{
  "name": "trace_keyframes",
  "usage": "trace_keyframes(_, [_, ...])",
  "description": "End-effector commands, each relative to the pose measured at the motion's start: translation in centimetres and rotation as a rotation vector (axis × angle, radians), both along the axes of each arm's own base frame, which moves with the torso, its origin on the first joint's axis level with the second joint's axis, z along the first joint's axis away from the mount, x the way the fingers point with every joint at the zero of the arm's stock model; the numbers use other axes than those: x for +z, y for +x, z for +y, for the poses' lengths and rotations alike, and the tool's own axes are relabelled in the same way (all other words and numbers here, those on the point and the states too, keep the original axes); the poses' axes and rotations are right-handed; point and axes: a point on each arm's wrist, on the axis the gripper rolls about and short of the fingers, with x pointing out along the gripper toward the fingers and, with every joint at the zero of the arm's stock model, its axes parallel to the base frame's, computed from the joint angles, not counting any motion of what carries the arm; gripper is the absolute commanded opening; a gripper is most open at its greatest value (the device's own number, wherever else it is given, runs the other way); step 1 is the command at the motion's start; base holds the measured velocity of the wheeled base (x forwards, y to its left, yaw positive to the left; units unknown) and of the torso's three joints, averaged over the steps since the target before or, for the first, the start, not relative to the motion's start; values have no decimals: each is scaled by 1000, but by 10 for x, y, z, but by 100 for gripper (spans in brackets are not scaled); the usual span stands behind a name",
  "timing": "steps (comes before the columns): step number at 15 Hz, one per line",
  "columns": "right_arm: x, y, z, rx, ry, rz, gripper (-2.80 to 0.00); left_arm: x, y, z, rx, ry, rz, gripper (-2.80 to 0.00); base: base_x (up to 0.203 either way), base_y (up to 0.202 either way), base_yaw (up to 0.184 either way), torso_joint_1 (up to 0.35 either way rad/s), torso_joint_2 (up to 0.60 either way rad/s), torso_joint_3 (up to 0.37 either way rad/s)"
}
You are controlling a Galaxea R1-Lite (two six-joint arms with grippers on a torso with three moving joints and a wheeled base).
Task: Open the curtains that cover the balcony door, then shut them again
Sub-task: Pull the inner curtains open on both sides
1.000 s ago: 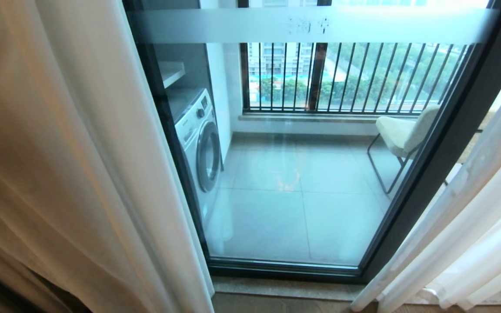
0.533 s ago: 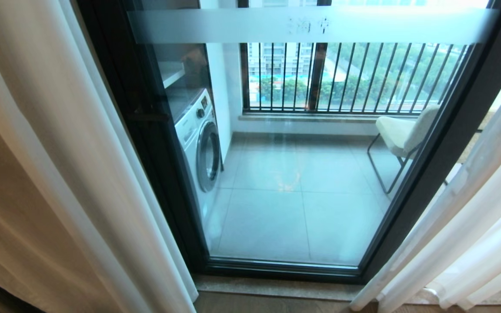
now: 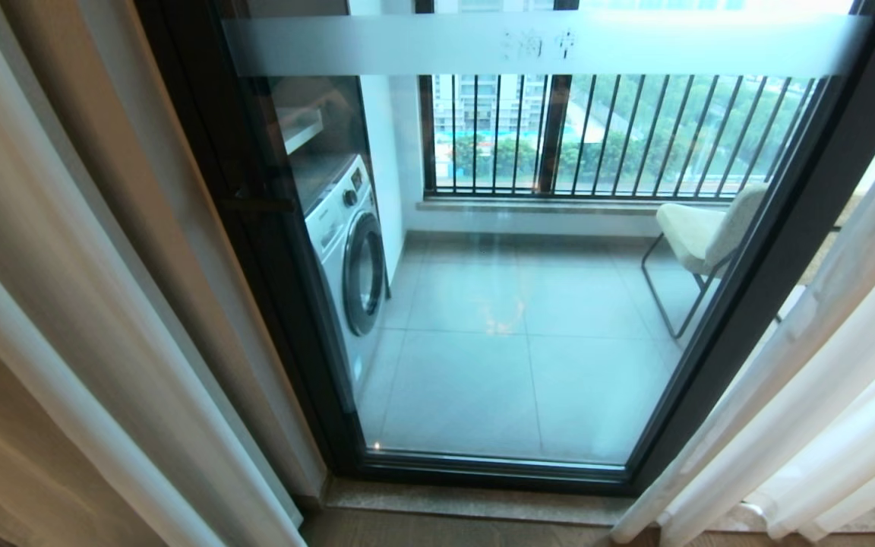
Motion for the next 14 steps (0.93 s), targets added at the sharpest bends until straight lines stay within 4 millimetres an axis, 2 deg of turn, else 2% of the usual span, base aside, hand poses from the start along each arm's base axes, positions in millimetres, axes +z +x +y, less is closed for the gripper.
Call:
trace_keyframes(1, [0, 0, 0, 0, 0, 0, -280, -13, -1, 14, 15, -13, 5, -280, 0, 0, 0, 0, 0, 0])
trace_keyframes(7, [0, 0, 0, 0, 0, 0, -280, -29, -12, 47, 70, -23, 11, -280, 0, 0, 0, 0, 0, 0])
trace_keyframes(10, [0, 0, 0, 0, 0, 2, -280, -28, -12, 46, 70, -24, 11, -280, 0, 0, 0, 0, 0, 0])
trace_keyframes(14, [0, 0, 0, 0, 0, 0, -280, -11, -8, 33, 52, 20, -6, -280, 0, 0, 0, 0, 0, 0])
